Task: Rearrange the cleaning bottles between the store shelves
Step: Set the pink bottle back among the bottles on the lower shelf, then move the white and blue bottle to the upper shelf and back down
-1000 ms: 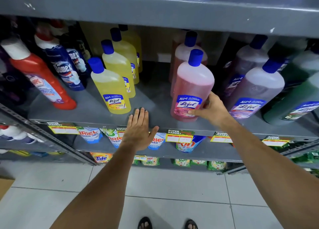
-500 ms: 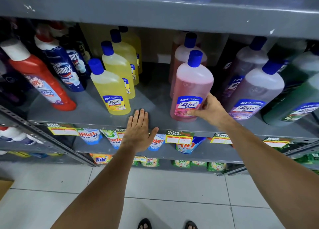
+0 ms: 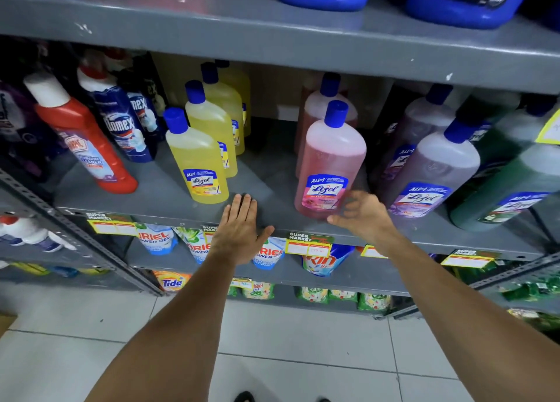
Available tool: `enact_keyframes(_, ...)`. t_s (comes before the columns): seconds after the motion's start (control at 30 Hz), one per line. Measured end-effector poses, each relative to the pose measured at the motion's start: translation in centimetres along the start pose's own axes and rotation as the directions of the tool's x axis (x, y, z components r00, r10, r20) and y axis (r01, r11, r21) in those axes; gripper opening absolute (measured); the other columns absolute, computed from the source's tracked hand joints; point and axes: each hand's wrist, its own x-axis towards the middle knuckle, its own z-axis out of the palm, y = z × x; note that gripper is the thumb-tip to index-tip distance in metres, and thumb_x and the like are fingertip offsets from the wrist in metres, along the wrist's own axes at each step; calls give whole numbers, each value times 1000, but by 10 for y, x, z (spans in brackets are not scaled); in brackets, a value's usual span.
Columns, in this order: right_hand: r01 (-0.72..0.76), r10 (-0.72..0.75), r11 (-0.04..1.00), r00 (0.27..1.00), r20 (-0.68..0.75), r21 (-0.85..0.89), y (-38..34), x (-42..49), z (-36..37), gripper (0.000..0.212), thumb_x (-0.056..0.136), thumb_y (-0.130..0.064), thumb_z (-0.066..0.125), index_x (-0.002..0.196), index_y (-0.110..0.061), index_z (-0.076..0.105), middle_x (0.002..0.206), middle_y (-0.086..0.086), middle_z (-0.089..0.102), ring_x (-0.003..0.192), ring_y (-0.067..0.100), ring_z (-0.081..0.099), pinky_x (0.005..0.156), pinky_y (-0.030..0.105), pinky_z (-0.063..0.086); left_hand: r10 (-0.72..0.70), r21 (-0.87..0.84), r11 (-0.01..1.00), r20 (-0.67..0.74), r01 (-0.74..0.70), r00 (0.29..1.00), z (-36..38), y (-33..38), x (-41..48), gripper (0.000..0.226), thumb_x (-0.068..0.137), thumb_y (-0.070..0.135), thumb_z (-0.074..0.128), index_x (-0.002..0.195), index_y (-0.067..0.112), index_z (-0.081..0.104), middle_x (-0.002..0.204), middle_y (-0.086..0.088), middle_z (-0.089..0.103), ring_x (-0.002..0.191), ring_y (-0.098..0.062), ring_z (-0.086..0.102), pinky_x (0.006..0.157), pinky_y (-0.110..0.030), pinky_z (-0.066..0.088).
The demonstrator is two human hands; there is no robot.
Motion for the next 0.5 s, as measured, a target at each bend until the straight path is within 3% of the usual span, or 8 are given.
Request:
enact_keyframes(0.07, -15, 19, 997, 999, 48, -76, -5, -10, -3, 36, 73, -23, 91, 97, -21, 64, 111, 2, 71, 101, 20, 68, 92, 41, 59, 26, 21, 1000, -140, -24, 990, -8, 3, -7, 82, 98, 59, 29, 155, 2, 13, 165, -18, 9, 154, -30, -1, 125, -43, 2)
enact_keyframes(0.13, 24, -7, 991, 992, 129, -133, -17, -19, -4, 28, 74, -28, 90, 81, -27, 63, 108, 2, 74, 101, 20, 69, 93, 41, 58, 50, 45, 998, -262, -39, 964, -20, 8, -16, 80, 98, 58, 29, 155, 3, 18, 165, -17, 15, 154, -29, 3, 125, -43, 4)
enact_keyframes(0.2, 82, -49, 986, 975, 217, -146, -37, -27, -6, 26, 74, -33, 90, 90, -27, 70, 107, 3, 75, 102, 20, 70, 93, 35, 57, 43, 69, 997, -379, -18, 925, -39, 12, -29, 76, 99, 56, 33, 154, 5, 21, 164, -16, 19, 154, -28, 5, 125, -44, 8)
enact_keyframes(0.3, 224, -189, 972, 922, 337, -66, -86, -40, -4, 54, 77, -29, 88, 125, -16, 65, 114, 4, 68, 97, 12, 68, 79, 14, 54, -6, 89, 994, -517, 61, 856, -78, 7, -56, 72, 100, 50, 38, 154, 6, 22, 164, -14, 19, 154, -27, 6, 124, -47, 13)
enact_keyframes(0.37, 321, -303, 947, 871, 386, 18, -129, -54, -2, 61, 80, -20, 86, 134, -14, 59, 121, 11, 64, 99, 16, 64, 84, 16, 52, -53, 84, 988, -595, 127, 802, -110, -7, -78, 71, 99, 49, 40, 154, 6, 24, 164, -14, 19, 154, -28, 8, 123, -48, 15)
enact_keyframes(0.5, 523, -529, 841, 742, 412, 138, -217, -87, -1, 55, 80, -11, 85, 129, -11, 60, 119, 12, 64, 95, 13, 62, 90, 24, 54, -129, 104, 955, -696, 276, 706, -194, -51, -114, 74, 99, 51, 38, 155, 6, 19, 165, -14, 17, 154, -28, 7, 123, -49, 16)
